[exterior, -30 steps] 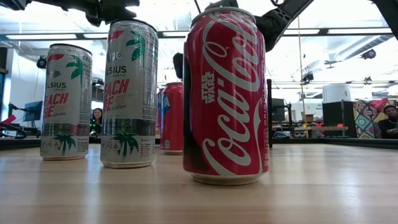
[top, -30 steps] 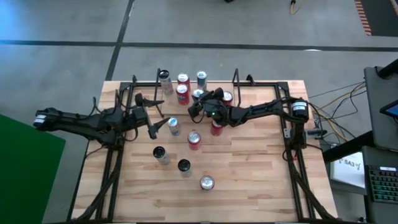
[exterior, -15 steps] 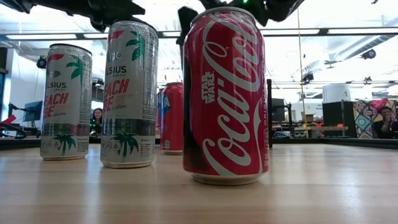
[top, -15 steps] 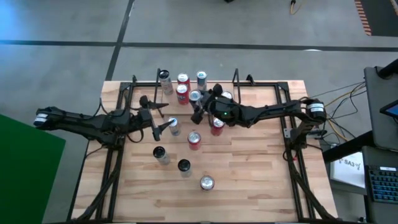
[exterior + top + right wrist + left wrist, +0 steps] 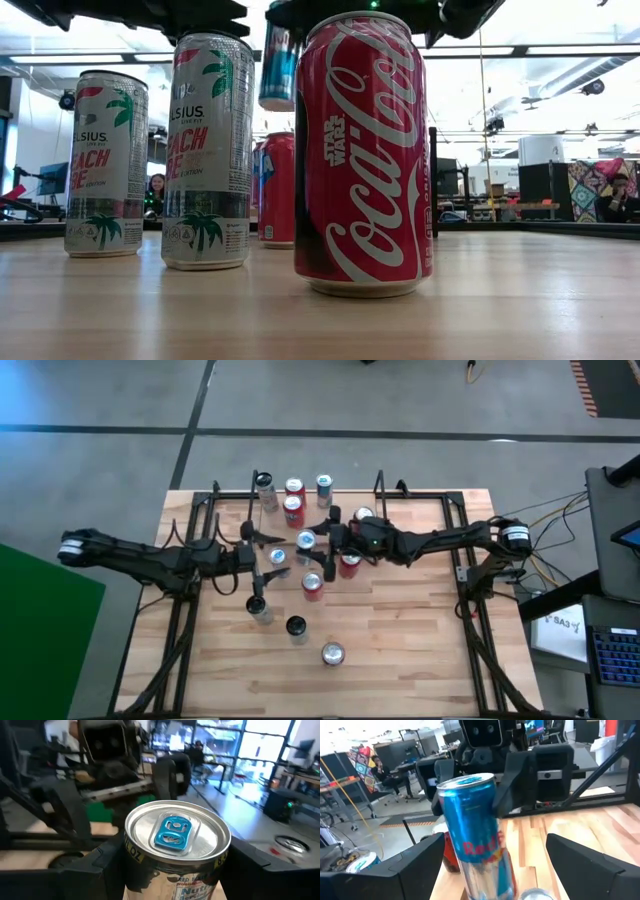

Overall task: Place canned beverage on shelf
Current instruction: Put the right blue soda can on the shelf aligned with the other blue soda can

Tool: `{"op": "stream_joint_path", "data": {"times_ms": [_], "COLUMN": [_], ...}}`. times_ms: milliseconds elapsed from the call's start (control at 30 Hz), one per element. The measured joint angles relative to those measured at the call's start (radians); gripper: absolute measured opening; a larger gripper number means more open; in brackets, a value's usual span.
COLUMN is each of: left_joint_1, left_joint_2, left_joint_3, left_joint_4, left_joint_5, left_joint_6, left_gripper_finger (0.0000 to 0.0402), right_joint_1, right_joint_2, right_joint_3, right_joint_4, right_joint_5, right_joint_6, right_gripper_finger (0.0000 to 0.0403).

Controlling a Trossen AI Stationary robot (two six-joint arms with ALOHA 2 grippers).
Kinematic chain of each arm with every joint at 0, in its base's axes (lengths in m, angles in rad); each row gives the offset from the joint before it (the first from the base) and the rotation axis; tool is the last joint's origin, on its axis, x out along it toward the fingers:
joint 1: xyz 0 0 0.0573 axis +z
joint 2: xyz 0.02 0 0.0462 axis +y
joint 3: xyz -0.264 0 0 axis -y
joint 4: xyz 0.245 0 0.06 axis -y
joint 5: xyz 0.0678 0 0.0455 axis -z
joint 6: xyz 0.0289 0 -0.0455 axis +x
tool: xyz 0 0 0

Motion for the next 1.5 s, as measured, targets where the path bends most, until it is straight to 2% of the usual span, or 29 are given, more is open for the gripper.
{"op": "stream_joint_path", "data": {"times_ms": [233,567,733,900,1067,1300,1500], "left_joint_1": [0.01,0.068,0.075,0.073,0.074,0.074,0.074], "left_joint_2": [0.082,0.209,0.278,0.335,0.352,0.347,0.345], "left_joint_3": [0.0,0.0,0.0,0.0,0.0,0.0,0.0], "left_joint_4": [0.1,0.238,0.329,0.405,0.413,0.411,0.403], "left_joint_5": [0.0,0.002,0.082,0.084,0.084,0.079,0.075], "left_joint_6": [0.009,-0.001,-0.017,-0.017,-0.017,-0.021,-0.009], "left_gripper_finger": [0.0333,0.0333,0.0333,0.0331,0.0302,0.0218,0.0212], "right_joint_1": [0.002,0.005,0.009,0.013,0.016,0.016,0.016], "right_joint_2": [0.0,0.0,0.0,0.0,0.001,0.001,0.001], "right_joint_3": [-0.013,-0.007,-0.007,-0.007,-0.007,-0.007,-0.006], "right_joint_4": [0.084,0.095,0.115,0.114,0.114,0.113,0.097], "right_joint_5": [-0.031,-0.058,-0.06,-0.059,-0.059,-0.059,-0.055], "right_joint_6": [0.0,0.015,0.015,0.015,0.009,-0.006,0.049], "right_gripper_finger": [0.0229,0.0229,0.0229,0.0228,0.0229,0.0229,0.0258]}}
